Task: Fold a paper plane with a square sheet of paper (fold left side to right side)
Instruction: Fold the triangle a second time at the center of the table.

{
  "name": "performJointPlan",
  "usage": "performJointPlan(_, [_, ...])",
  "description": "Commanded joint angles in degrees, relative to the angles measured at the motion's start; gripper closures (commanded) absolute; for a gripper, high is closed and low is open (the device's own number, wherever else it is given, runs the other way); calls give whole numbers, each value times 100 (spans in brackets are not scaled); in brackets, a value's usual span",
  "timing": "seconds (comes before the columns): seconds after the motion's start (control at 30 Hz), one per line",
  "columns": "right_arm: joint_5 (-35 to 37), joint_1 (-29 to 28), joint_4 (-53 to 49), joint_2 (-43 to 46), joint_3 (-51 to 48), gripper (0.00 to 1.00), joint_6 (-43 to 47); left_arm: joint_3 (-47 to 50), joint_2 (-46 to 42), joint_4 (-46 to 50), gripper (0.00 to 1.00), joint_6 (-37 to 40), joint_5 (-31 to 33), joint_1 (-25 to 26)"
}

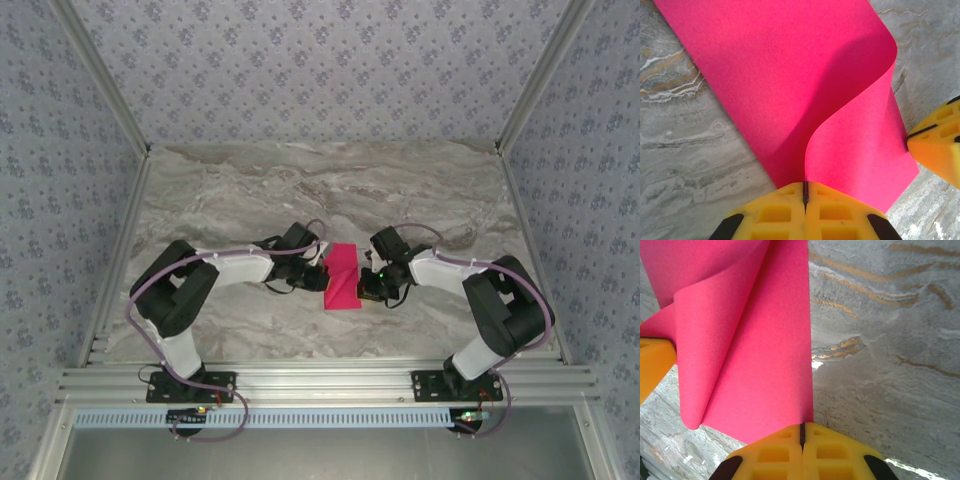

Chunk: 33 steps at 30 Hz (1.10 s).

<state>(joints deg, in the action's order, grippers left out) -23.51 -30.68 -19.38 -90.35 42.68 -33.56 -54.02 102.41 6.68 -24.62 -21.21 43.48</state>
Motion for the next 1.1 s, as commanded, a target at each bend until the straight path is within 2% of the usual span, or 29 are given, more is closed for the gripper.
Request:
performJointPlan(0.0, [207, -39, -450, -157, 41, 97, 85, -173, 107, 68, 100, 120, 12, -25])
performJointPlan(1.07, [171, -66, -467, -181, 103, 97, 121, -241, 244, 127, 100, 155, 103, -73])
